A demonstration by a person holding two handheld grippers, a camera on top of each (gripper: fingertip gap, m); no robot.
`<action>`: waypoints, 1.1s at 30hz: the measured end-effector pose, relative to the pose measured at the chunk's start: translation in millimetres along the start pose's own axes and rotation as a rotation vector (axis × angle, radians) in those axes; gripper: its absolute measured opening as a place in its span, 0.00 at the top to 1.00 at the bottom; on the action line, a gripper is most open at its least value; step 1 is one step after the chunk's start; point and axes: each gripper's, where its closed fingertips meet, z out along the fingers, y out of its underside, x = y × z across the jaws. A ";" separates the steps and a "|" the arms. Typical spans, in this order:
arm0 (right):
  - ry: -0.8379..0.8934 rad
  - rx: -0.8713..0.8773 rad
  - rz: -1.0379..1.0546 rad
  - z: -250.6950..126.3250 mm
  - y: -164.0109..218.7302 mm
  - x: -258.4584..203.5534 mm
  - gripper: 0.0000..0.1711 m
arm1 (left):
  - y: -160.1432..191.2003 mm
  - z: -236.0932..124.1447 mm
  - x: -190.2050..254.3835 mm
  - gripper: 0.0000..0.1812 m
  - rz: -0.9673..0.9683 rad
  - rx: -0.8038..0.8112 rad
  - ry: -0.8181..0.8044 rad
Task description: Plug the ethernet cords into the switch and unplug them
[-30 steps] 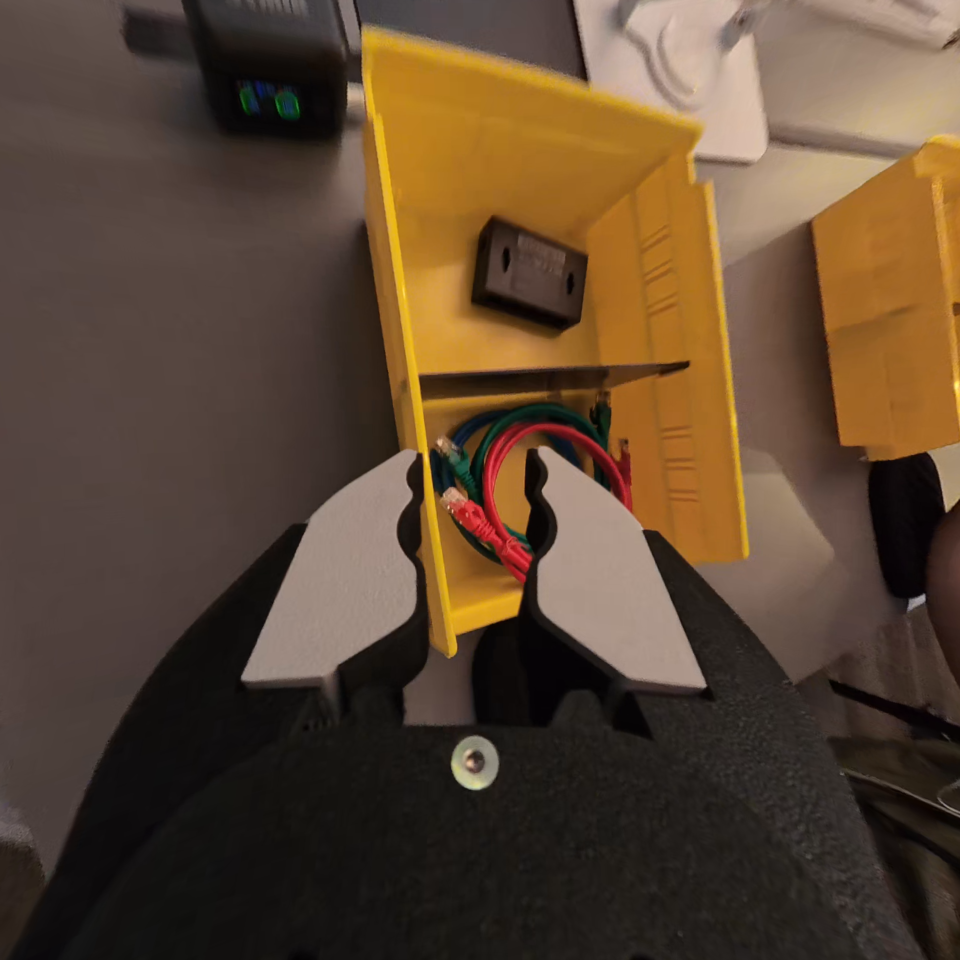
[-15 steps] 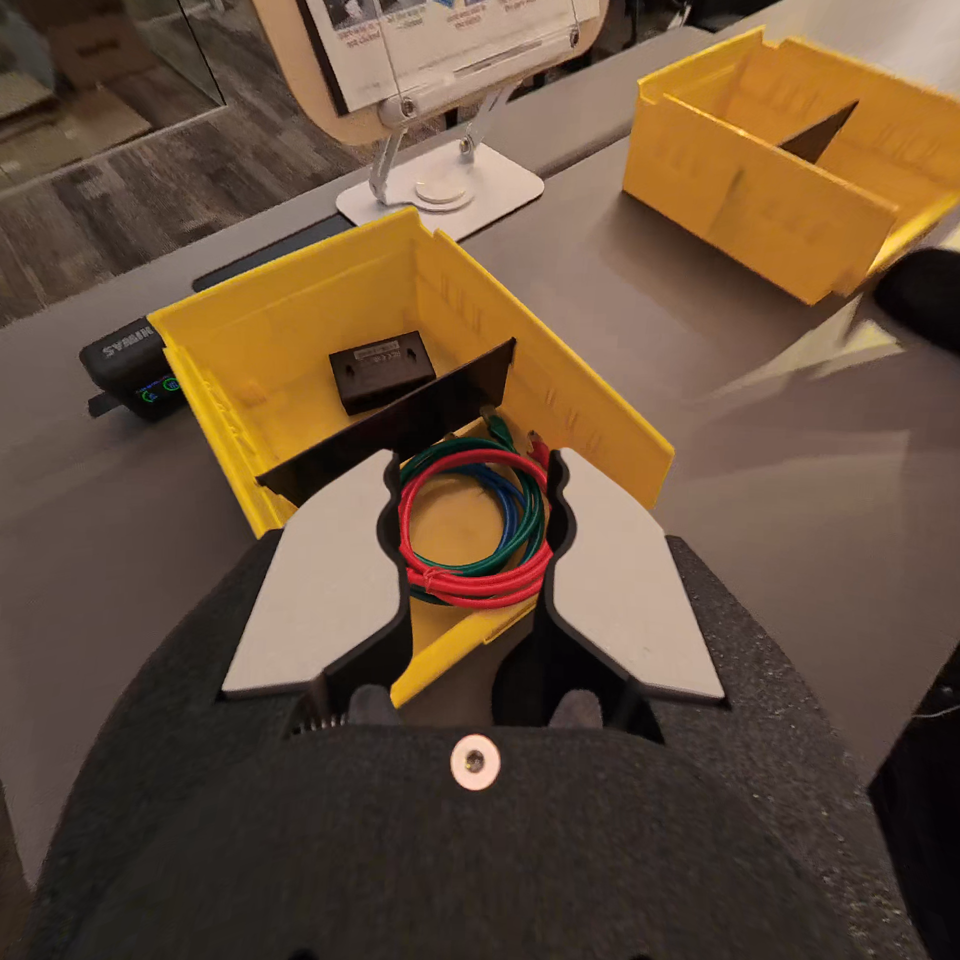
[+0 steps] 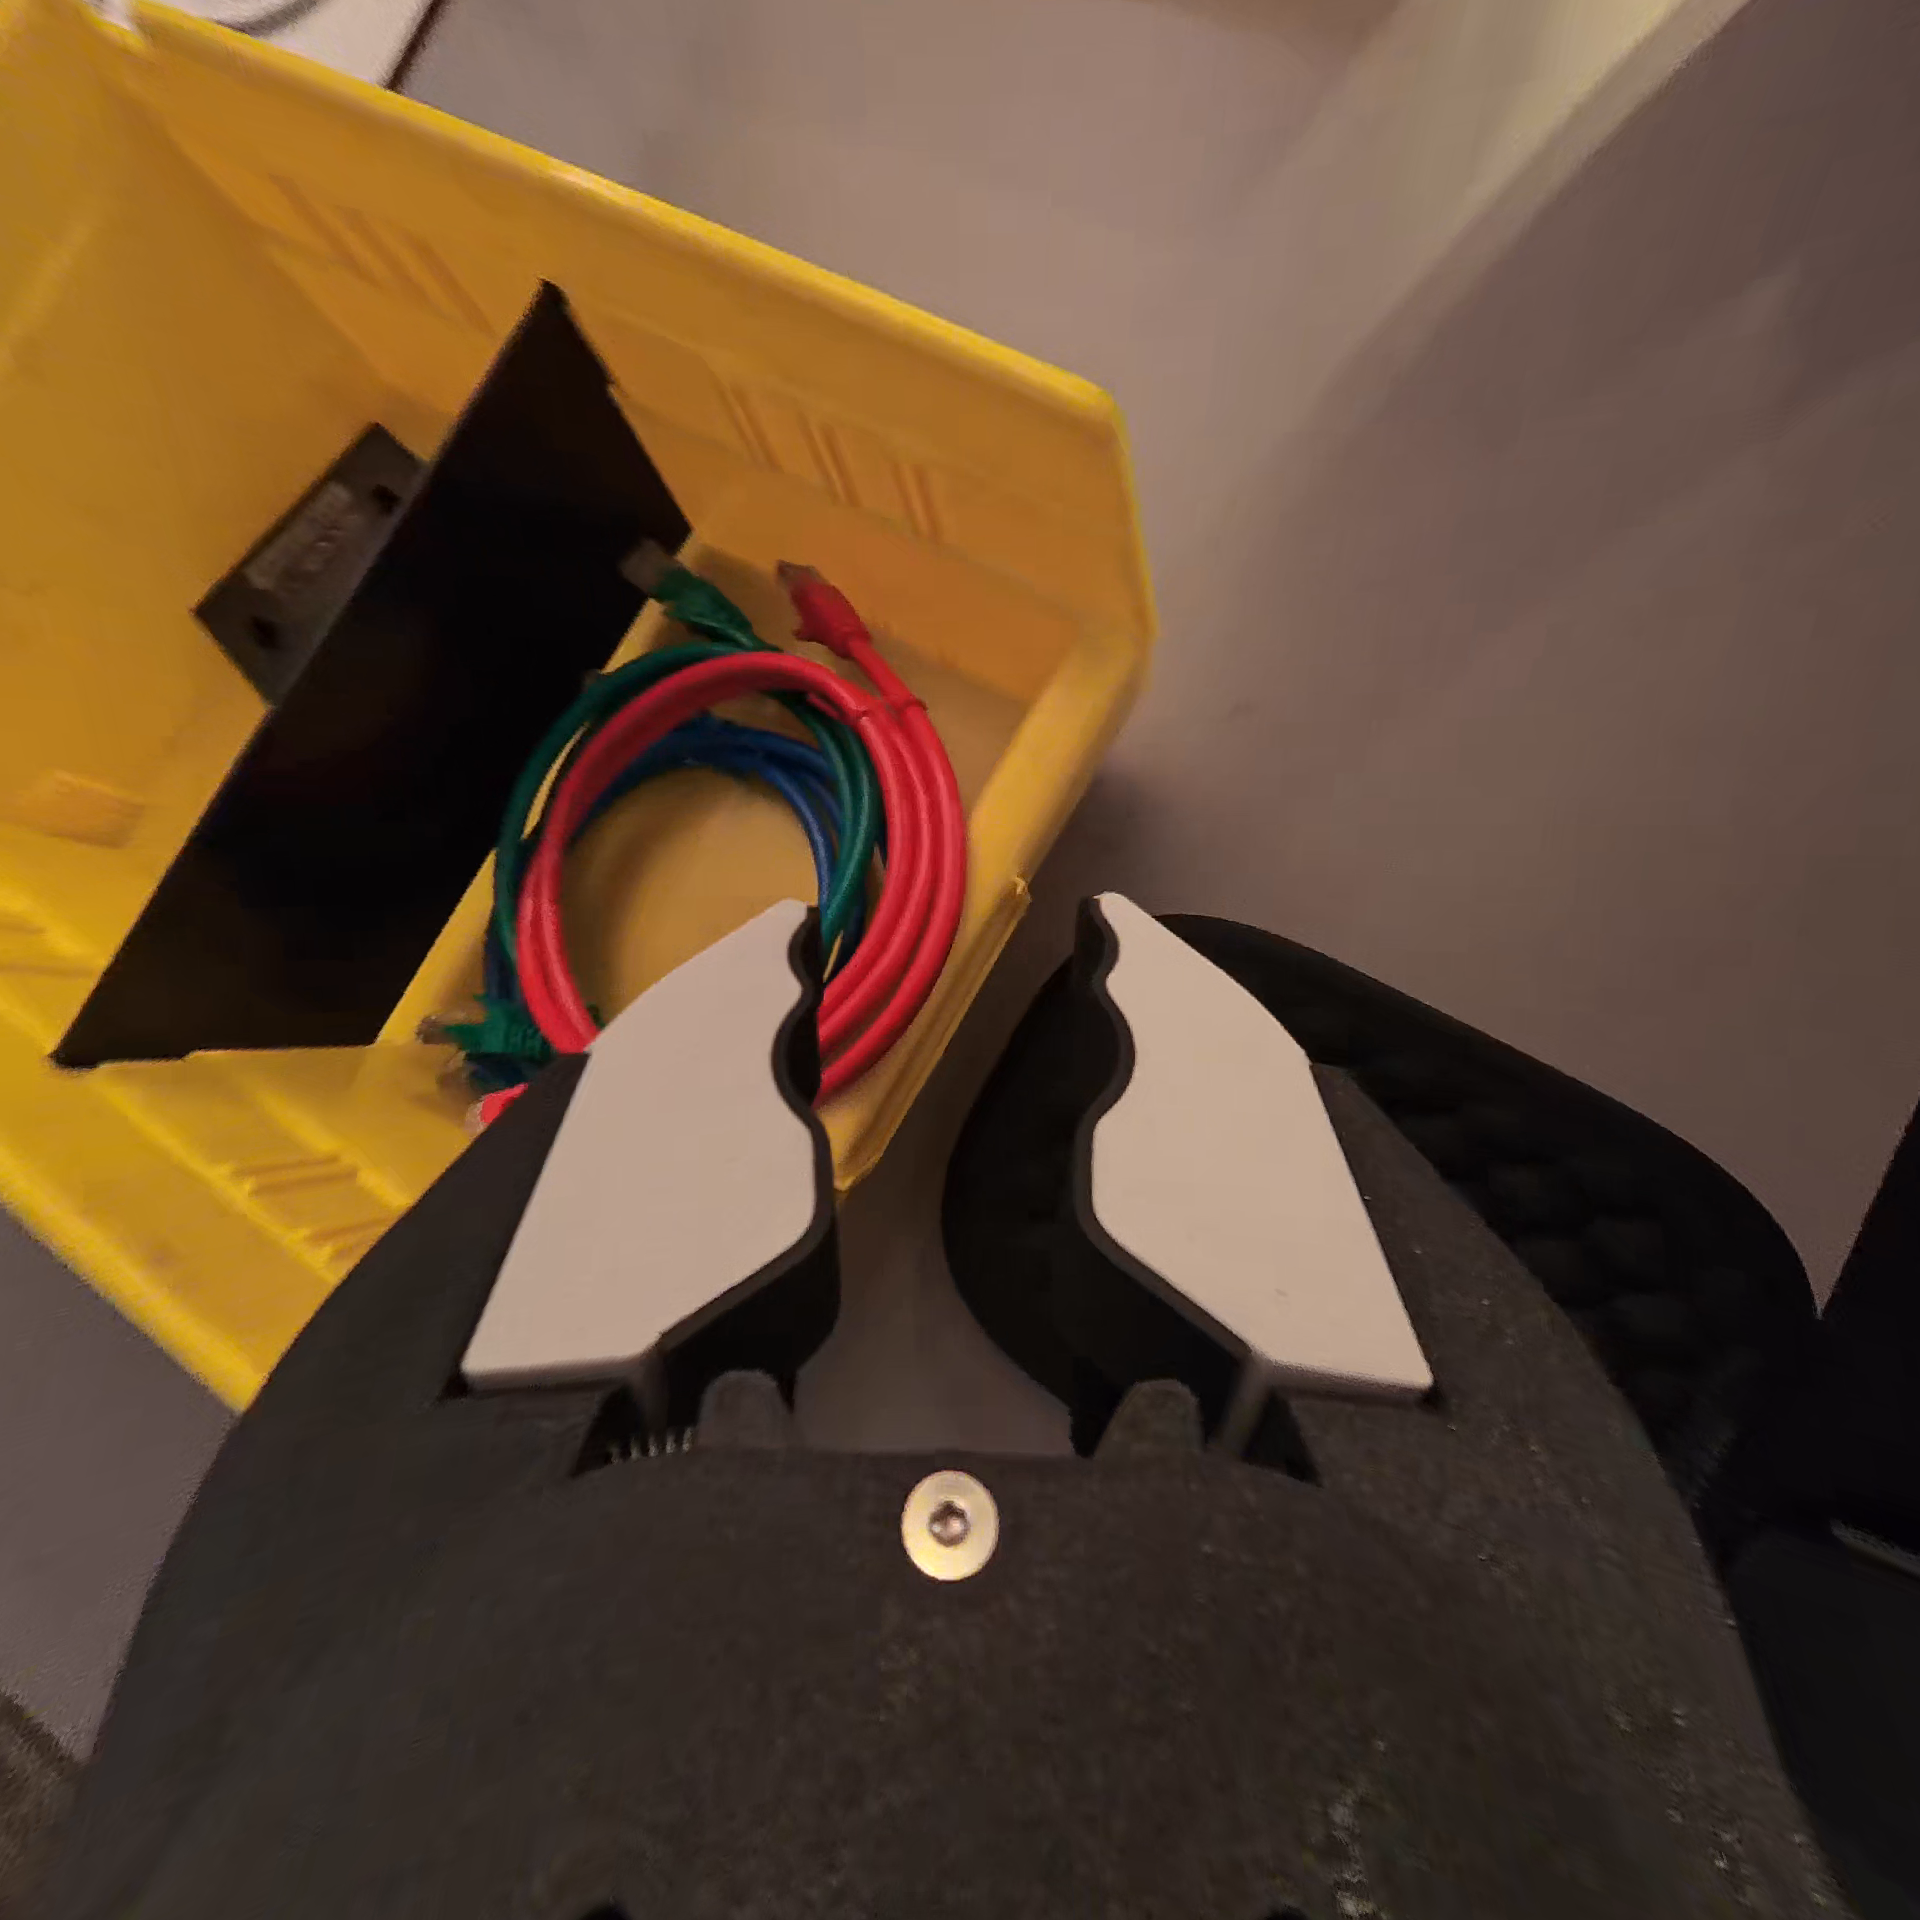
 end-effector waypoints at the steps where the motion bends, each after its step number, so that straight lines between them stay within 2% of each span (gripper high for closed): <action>1: -0.012 -0.009 0.009 3.7 1.8 -2.5 0.71 | 0.3 3.4 0.4 0.75 0.006 -0.014 0.025; 4: -0.063 -0.052 0.045 8.1 18.8 -12.4 0.71 | 3.3 10.9 -2.7 0.83 0.065 -0.072 0.066; 10: -0.091 -0.106 0.107 6.0 39.9 -5.2 0.71 | 13.6 30.6 -5.3 0.78 0.103 -0.176 0.140; 12: -0.096 -0.105 0.134 2.9 42.3 -1.4 0.72 | 20.9 34.5 -0.6 0.84 0.085 -0.223 0.197; 16: -0.084 -0.110 0.148 -3.4 44.4 7.2 0.73 | 20.4 32.6 1.3 0.88 0.057 -0.221 0.234; 24: -0.053 -0.069 0.152 -28.5 29.1 19.9 0.75 | 4.5 14.4 -1.8 0.90 -0.008 -0.141 0.219; 29: -0.022 -0.013 0.152 -49.1 15.1 28.5 0.76 | -21.8 -6.1 -17.6 0.91 -0.147 -0.001 0.164; 33: -0.013 0.056 0.170 -67.0 1.3 33.7 0.77 | -47.5 -27.3 -23.1 0.92 -0.174 0.111 0.085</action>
